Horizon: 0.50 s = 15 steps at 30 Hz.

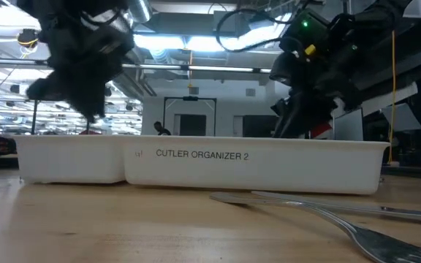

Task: Sort silverware
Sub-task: Put the fork into the organizer tray

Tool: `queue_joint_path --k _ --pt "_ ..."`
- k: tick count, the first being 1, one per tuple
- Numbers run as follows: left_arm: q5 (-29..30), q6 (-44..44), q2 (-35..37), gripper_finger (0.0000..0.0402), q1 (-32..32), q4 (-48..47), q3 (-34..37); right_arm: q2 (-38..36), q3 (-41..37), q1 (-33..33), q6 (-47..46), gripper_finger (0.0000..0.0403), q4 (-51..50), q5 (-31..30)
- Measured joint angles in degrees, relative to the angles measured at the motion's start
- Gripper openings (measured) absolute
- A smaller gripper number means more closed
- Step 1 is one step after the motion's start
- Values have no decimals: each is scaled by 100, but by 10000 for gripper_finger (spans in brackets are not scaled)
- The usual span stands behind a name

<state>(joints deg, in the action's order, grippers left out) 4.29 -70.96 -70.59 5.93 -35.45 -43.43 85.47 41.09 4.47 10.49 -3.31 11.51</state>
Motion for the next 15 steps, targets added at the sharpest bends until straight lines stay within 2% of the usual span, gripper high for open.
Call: queue_joint_path --k 5,15 --pt "3 577 0 74 2 966 1 0 582 4 -471 119 -321 3" --pt "-8 2177 0 74 192 2965 -1 -2 2482 4 -2002 115 -2851 -321"
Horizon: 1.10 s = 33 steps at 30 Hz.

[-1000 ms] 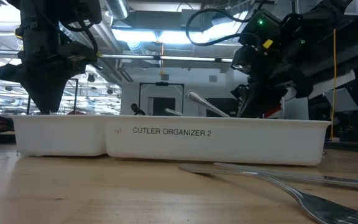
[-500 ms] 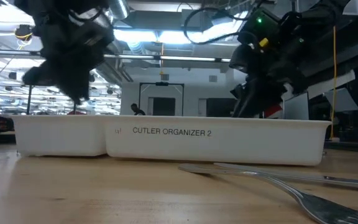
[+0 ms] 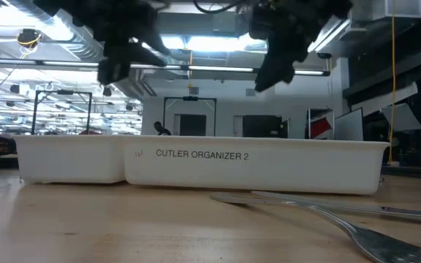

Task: Sort silverware
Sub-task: Put the fork into the organizer tray

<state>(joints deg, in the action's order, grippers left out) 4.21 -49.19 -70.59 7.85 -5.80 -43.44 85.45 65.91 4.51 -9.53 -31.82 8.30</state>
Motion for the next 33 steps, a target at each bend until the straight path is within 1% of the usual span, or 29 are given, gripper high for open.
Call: queue_joint_path --k 2,4,6,8,10,13,18,21,24,28,30,33 --pt "2 190 0 74 50 127 0 0 301 0 -557 115 -445 18" --pt "0 266 0 74 102 176 0 -5 514 -2 -1143 114 -744 188" --pt "0 410 0 74 170 207 0 -7 624 -47 -1585 114 -920 476" --pt "0 760 0 74 243 237 0 -7 640 -171 -1824 114 -936 644" --pt "-10 1188 -5 74 313 411 1 -7 638 -346 -1904 114 -920 674" --pt "-9 2053 -99 74 442 1028 0 -7 640 -602 -2189 114 -917 683" --pt "-117 3723 -568 74 675 2452 -3 -7 640 -1059 -3304 114 -913 677" --pt "-168 4296 -1013 74 753 2814 -161 -7 640 -1364 -3887 114 -913 681" --pt "-575 4696 -1538 74 752 2799 -503 -7 640 -1625 -4303 114 -913 728" --pt "-1432 5115 -2311 74 784 2725 -1047 -13 640 -1894 -5033 114 -900 913" --pt "-1763 5353 -2677 74 836 2643 -1341 -13 640 -2028 -5329 114 -902 933" --pt "-1996 5848 -3183 74 949 2054 -1852 -13 640 -2194 -5574 114 -908 1021"
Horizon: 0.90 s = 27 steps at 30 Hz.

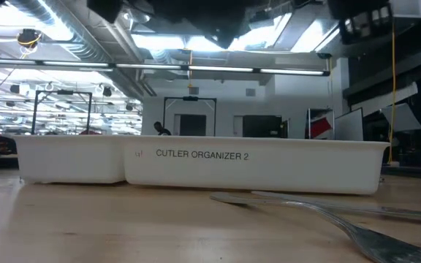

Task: Sort silverware
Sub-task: Put the fork into the organizer tray

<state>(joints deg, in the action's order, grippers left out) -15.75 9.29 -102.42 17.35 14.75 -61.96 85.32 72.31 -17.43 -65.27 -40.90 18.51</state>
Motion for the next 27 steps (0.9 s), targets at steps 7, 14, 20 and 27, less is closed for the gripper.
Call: queue_joint_path --k 7,14,20,27 --pt "-16 1105 -945 74 210 -1024 -843 -2 0 -229 -113 114 -58 217" --pt "126 1248 -1643 74 295 -917 -1021 -4 0 -258 -92 114 -128 213" --pt "680 1260 -2029 74 270 -815 -1209 -4 0 -243 -29 114 -128 213" --pt "537 1258 -2092 74 268 -942 -1254 -4 0 -243 -25 114 -126 259"
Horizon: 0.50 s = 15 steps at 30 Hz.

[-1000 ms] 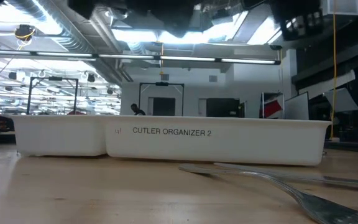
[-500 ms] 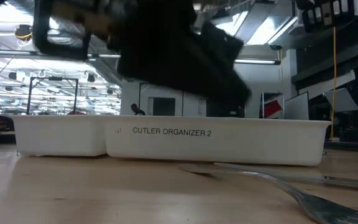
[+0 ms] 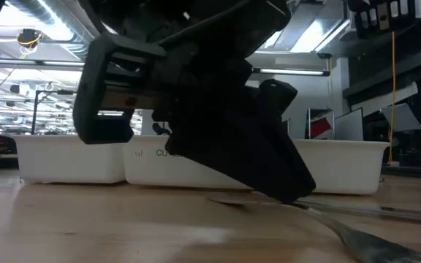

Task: Sort silverware
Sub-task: Put the fork into the organizer tray

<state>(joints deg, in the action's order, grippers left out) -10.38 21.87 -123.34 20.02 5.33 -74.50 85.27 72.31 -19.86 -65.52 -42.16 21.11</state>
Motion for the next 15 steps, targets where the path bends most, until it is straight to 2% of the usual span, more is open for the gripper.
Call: queue_joint_path --k 15 --pt "1 -384 34 74 -10 111 -142 -2 0 -2 2 114 0 59"
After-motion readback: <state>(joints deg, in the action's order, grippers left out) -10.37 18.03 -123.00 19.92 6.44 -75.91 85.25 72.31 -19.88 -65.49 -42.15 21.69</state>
